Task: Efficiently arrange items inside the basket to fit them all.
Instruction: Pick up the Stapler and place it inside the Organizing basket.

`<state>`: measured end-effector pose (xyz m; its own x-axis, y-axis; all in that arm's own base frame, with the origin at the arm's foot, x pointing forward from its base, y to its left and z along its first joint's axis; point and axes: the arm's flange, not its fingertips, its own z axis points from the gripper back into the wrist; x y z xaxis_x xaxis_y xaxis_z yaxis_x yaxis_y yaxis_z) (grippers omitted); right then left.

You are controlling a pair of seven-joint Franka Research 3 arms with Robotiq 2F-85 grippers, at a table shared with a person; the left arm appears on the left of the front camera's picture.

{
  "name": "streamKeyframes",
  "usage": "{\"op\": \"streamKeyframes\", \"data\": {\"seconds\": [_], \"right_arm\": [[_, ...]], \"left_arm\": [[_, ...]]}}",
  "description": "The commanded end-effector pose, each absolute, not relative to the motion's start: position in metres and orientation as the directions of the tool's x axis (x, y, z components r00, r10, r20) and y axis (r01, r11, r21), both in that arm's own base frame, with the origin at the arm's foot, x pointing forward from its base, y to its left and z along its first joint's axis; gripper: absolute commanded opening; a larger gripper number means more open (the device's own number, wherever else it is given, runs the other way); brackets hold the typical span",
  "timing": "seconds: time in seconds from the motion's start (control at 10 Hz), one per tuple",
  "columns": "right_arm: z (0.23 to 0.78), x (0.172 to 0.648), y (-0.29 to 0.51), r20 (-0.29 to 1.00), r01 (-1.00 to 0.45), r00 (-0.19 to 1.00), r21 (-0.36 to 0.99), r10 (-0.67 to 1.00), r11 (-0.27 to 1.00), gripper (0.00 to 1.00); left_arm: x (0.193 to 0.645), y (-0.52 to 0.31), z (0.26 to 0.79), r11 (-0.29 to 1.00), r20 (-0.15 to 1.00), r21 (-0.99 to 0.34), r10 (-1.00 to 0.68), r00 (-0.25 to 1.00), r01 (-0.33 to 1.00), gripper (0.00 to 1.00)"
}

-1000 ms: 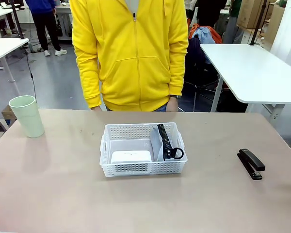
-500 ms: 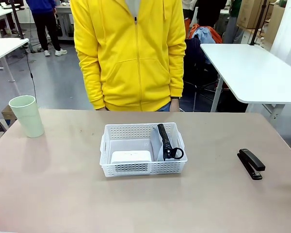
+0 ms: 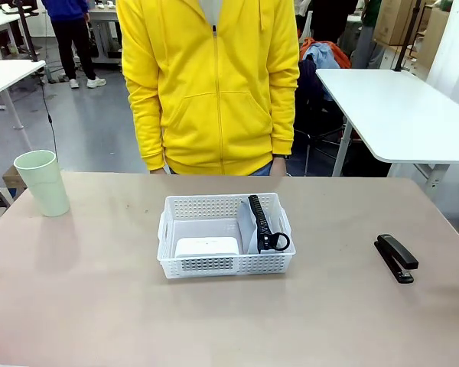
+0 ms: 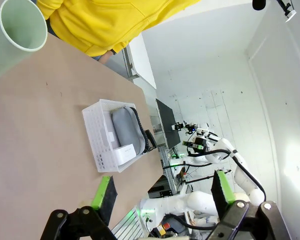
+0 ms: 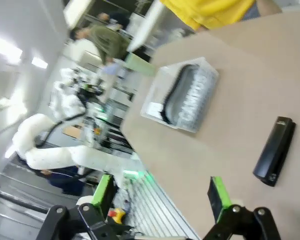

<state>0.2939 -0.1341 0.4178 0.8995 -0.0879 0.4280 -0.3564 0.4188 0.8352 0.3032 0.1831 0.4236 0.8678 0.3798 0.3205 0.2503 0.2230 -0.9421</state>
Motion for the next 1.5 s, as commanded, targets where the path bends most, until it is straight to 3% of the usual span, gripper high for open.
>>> {"op": "streamKeyframes", "data": {"seconds": [0.0,0.3,0.4,0.6,0.8,0.9,1.4], "right_arm": [[0.44,0.32,-0.09,0.294,-0.234,0.956,0.698,0.028,0.676,1.0],[0.435,0.365,-0.028,0.16,-0.204,0.974,0.299,0.162,0.932,1.0],[0.435,0.371,-0.009,0.142,-0.277,0.956,0.172,0.255,0.945,1.0],[0.433,0.377,0.012,0.042,-0.234,0.971,-0.008,0.234,0.972,1.0],[0.436,0.38,0.013,0.088,-0.156,0.984,0.001,0.156,0.988,1.0],[0.423,0.374,0.017,0.084,-0.242,0.967,-0.007,0.242,0.97,1.0],[0.414,0.382,0.022,0.074,-0.255,0.965,0.01,0.253,0.967,1.0]], "left_arm": [[0.304,0.182,0.425,0.209,0.343,-0.937,0.389,0.855,0.281,1.0],[0.304,0.182,0.425,0.209,0.343,-0.937,0.389,0.855,0.281,1.0],[0.304,0.182,0.425,0.209,0.343,-0.937,0.389,0.855,0.281,1.0],[0.304,0.182,0.425,0.209,0.343,-0.937,0.389,0.855,0.281,1.0],[0.304,0.182,0.425,0.209,0.343,-0.937,0.389,0.855,0.281,1.0],[0.304,0.182,0.425,0.209,0.343,-0.937,0.389,0.855,0.281,1.0],[0.304,0.182,0.425,0.209,0.343,-0.937,0.389,0.855,0.281,1.0]]}}
